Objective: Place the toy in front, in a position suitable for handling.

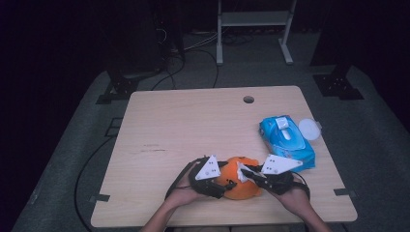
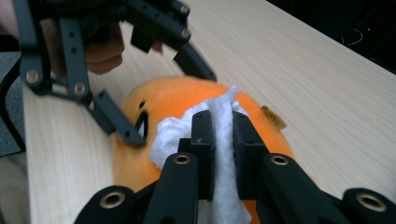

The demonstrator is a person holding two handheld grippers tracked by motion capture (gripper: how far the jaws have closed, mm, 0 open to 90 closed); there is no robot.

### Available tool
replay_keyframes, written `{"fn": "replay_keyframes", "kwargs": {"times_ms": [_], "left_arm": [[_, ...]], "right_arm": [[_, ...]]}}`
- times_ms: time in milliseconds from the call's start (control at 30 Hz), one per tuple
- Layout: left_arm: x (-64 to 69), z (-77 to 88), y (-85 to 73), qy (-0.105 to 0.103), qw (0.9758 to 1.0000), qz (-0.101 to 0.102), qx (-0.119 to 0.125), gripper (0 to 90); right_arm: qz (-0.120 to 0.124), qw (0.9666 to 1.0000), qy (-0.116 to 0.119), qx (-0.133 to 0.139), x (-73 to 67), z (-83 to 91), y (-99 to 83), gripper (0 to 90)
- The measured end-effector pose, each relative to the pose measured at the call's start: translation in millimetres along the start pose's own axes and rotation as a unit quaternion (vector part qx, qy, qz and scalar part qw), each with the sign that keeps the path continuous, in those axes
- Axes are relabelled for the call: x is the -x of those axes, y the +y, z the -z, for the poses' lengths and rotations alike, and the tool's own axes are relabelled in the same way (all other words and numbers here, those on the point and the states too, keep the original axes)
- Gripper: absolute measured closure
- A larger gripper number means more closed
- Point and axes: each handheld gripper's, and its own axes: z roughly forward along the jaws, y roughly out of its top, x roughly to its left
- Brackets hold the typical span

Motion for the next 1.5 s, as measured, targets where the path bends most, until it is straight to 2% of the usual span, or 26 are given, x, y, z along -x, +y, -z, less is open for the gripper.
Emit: {"fn": "replay_keyframes", "kwargs": {"times_ms": [133,267,333,367,400,433,467,533,600,700,800,900,1000,1100,1167,1267,1300,1400,1433,1467,1500], "left_arm": [[-7.6,4.2,-8.6,-0.004,0.9999,0.010,-0.004,33.9],[-11.4,3.8,-11.6,-0.012,0.9995,0.027,0.008,33.4],[-12.9,3.7,-6.3,-0.015,0.9992,0.035,0.010,24.1],[-13.0,4.9,-3.0,-0.011,0.9993,0.031,0.016,19.6],[-11.1,7.2,-0.6,-0.006,0.9993,0.020,0.032,19.2],[-8.4,8.9,1.1,-0.003,0.9987,0.008,0.050,21.1],[-5.5,8.5,2.3,-0.005,0.9986,-0.002,0.053,27.0],[-2.2,4.4,1.1,0.009,0.9993,-0.029,0.020,34.4],[-4.6,4.0,-3.4,0.004,0.9996,-0.010,0.026,36.7],[-10.3,5.8,-8.4,0.007,0.9997,0.006,0.022,38.2],[-13.6,6.9,-11.1,0.005,0.9997,0.011,0.022,38.9],[-13.1,5.2,-11.1,0.012,0.9997,0.015,0.015,40.1],[-17.7,5.5,-12.9,0.018,0.9992,0.033,0.011,40.4],[-23.3,6.6,-15.9,0.021,0.9985,0.049,0.009,41.1],[-23.8,5.8,-16.2,0.032,0.9982,0.050,0.005,41.8],[-24.7,3.8,-15.7,0.035,0.9977,0.058,0.003,41.9],[-24.8,3.2,-15.4,0.035,0.9978,0.057,0.002,41.9],[-26.9,3.0,-16.5,0.033,0.9973,0.065,0.004,41.9],[-27.8,3.3,-17.3,0.029,0.9975,0.065,0.005,41.9],[-28.0,3.4,-17.5,0.029,0.9974,0.065,0.006,42.0],[-28.3,3.8,-17.7,0.029,0.9973,0.068,0.005,42.1]], "right_arm": [[-0.016,0.9999,-0.001,0.002,10.6,-3.7,1.0,80.7],[-0.032,0.9995,-0.008,0.001,19.5,0.6,-7.7,80.6],[-0.033,0.9994,-0.009,-0.002,19.0,0.7,-8.3,80.7],[-0.029,0.9995,-0.011,-0.003,17.5,-0.4,-8.2,80.7],[-0.025,0.9996,-0.013,-0.005,14.9,-1.7,-7.7,80.7],[-0.021,0.9997,-0.012,-0.003,13.0,-2.6,-6.6,80.6],[-0.022,0.9997,-0.007,0.002,11.1,-3.3,-4.9,80.6],[-0.008,0.9999,-0.007,0.002,6.8,-5.5,-0.5,80.5],[-0.002,0.9999,-0.010,-0.003,7.0,-6.4,-0.1,80.5],[-0.024,0.9997,-0.005,-0.001,16.4,-2.4,-7.4,80.5],[-0.034,0.9994,-0.010,-0.007,21.5,3.1,-16.8,80.5],[-0.032,0.9994,-0.011,-0.011,16.8,7.5,-18.9,80.6],[-0.009,0.9998,0.015,-0.007,3.6,5.3,-13.2,80.6],[0.025,0.9994,0.011,-0.020,-8.0,0.9,-9.1,80.6],[0.018,0.9996,0.005,-0.024,-2.6,1.5,-10.1,80.6],[0.007,0.9996,0.000,-0.029,3.7,3.5,-16.9,80.7],[0.009,0.9994,-0.001,-0.033,1.5,4.2,-17.6,80.6],[0.030,0.9985,0.017,-0.042,-9.7,3.2,-16.4,80.7],[0.048,0.9975,0.022,-0.047,-15.2,0.5,-16.0,80.7],[0.061,0.9967,0.016,-0.051,-17.8,-1.2,-15.1,80.6],[0.060,0.9968,0.017,-0.051,-16.3,-1.1,-14.4,80.6]]}}
